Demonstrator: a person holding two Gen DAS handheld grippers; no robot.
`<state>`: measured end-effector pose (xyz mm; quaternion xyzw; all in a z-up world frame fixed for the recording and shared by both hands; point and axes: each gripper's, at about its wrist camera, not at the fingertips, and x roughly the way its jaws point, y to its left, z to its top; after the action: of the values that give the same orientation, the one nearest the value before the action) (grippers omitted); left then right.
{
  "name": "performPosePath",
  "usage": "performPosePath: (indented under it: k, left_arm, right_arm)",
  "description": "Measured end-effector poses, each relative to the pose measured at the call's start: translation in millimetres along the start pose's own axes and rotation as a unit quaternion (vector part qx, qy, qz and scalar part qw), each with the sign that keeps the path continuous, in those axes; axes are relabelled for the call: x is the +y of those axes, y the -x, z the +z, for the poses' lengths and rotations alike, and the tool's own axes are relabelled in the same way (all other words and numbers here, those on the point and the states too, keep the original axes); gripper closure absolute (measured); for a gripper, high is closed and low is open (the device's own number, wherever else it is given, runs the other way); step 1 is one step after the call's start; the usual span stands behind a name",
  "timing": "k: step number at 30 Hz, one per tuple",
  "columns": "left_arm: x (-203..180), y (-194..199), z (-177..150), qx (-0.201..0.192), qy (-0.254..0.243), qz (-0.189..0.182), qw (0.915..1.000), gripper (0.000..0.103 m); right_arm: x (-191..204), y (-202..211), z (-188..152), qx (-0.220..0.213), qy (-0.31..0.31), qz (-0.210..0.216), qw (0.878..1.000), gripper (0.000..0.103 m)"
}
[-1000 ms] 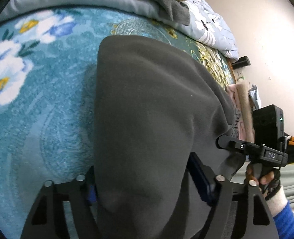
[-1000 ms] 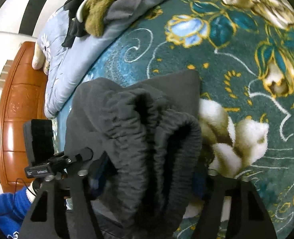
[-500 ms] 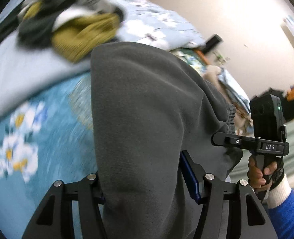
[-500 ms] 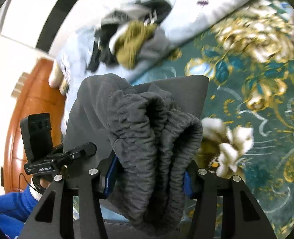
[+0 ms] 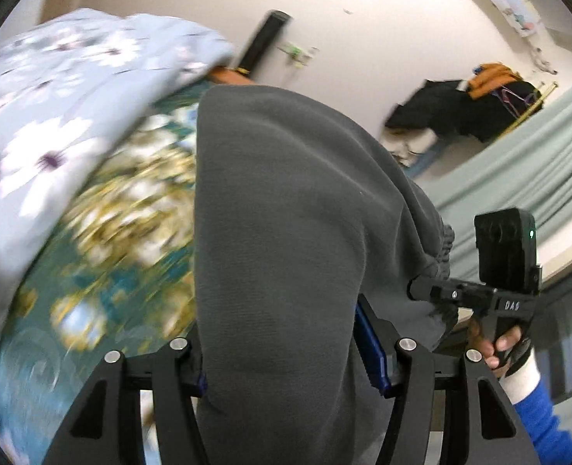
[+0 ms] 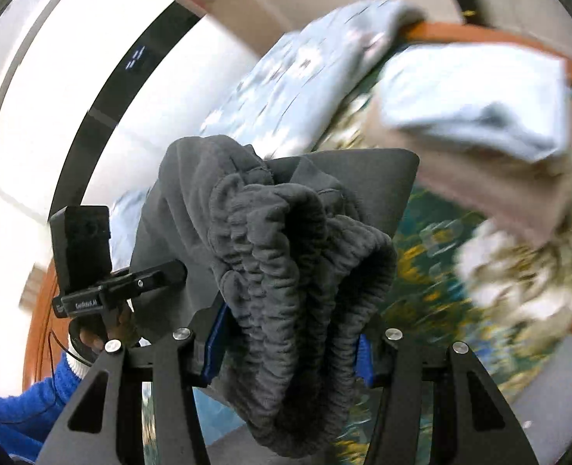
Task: Fold clothes
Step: 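Lift the folded sweatpants with both grippers and carry them toward the folded towel stack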
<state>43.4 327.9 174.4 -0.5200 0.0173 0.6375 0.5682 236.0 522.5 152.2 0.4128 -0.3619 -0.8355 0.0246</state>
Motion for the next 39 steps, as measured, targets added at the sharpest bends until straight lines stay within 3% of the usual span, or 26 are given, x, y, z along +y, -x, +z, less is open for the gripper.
performPosePath:
  k: [8,12,15,20,23,29,32,36,39]
  left_arm:
    - [-54.3,-84.4,133.9,0.053,-0.063,-0.070,0.9942,0.040]
    - [-58.2,-123.9,178.2,0.069,-0.069,-0.073,0.9926,0.040]
    - [-50.3,-157.2,201.2,0.078,-0.046,-0.066,0.9937,0.040]
    - [-24.3,-212.8,212.8,0.099,-0.008,-0.044,0.9941,0.040]
    - [-16.4,-228.6,215.6,0.103,-0.010,-0.050,0.9933,0.036]
    - [-4.8,-213.1,222.3,0.089,0.012,-0.059,0.9942,0.034]
    - [-2.0,-194.2,231.3,0.057,0.020,-0.033,0.9976,0.027]
    - [-19.7,-169.7,232.0,0.023,-0.029,0.002,0.9993,0.026]
    - [-44.8,-157.5,223.4,0.004,-0.092,0.031,0.9952,0.026]
  right_arm:
    - [-64.5,73.1,96.6,-0.065,-0.049,-0.051,0.995,0.048]
    - [-101.7,79.0,137.1,-0.079,-0.077,-0.065,0.992,0.048]
    - [-136.4,70.2,154.9,-0.092,-0.106,-0.071,0.988,0.047]
    - [-197.9,39.0,153.1,-0.110,-0.181,-0.058,0.976,0.047]
    - [-218.1,31.0,146.3,-0.129,-0.193,-0.051,0.972,0.044]
    - [-220.5,30.2,143.9,-0.139,-0.192,-0.047,0.970,0.041]
    - [-216.3,27.4,152.1,-0.135,-0.194,-0.054,0.970,0.040]
    - [-203.5,30.8,156.2,-0.110,-0.173,-0.089,0.975,0.039]
    - [-194.2,35.3,159.6,-0.092,-0.154,-0.113,0.977,0.037]
